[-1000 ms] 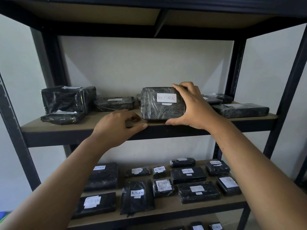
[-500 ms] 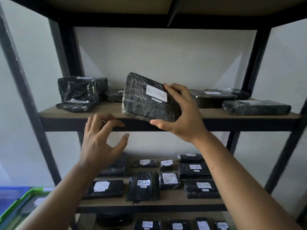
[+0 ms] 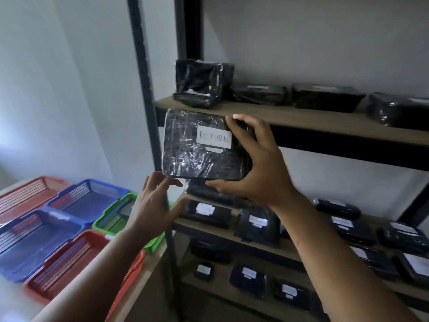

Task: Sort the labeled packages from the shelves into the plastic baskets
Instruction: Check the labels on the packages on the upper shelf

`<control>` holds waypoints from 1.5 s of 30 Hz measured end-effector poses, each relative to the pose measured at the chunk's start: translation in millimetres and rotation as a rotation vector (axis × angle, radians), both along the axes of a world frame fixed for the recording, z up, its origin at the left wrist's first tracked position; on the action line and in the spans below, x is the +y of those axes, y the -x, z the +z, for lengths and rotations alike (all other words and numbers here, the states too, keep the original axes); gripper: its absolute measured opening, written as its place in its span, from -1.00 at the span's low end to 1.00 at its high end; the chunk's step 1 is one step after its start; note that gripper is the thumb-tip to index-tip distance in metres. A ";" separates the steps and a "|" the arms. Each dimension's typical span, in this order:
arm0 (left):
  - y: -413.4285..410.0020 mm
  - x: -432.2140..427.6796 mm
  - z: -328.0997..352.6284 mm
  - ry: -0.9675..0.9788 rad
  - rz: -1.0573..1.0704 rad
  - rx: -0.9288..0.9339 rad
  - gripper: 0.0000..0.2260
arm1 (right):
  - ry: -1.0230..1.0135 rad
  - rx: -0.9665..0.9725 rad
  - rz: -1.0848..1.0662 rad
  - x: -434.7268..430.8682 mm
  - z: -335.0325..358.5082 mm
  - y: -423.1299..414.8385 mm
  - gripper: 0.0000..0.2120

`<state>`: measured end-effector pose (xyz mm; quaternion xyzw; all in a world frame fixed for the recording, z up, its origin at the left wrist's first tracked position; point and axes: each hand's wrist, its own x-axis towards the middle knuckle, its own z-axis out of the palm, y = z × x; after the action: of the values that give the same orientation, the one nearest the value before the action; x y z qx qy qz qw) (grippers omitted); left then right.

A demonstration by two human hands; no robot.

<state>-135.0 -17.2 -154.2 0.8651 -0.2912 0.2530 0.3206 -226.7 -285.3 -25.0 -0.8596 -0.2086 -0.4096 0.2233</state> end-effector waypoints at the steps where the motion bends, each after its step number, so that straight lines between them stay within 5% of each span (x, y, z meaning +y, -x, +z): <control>1: -4.3 14.5 -8.8 -0.004 0.005 0.016 -0.64 | -0.003 0.017 0.008 10.8 -5.0 -4.7 0.11; 20: -78.5 326.3 -120.1 -0.172 0.083 0.412 -0.56 | -0.114 0.363 -0.159 283.9 -158.0 -84.8 0.11; 32: -157.1 359.1 -196.7 -0.164 0.189 0.718 -0.54 | -0.073 0.675 -0.327 332.9 -261.3 -176.6 0.19; 45: -254.7 359.7 -241.4 -0.352 0.175 0.797 -0.49 | 0.005 1.097 -0.440 327.6 -359.0 -303.6 0.15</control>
<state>119.7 342.5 -395.6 0.9578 -0.1093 -0.1275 0.2331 76.9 42.3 -384.0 -0.9694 0.1196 0.0585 0.2061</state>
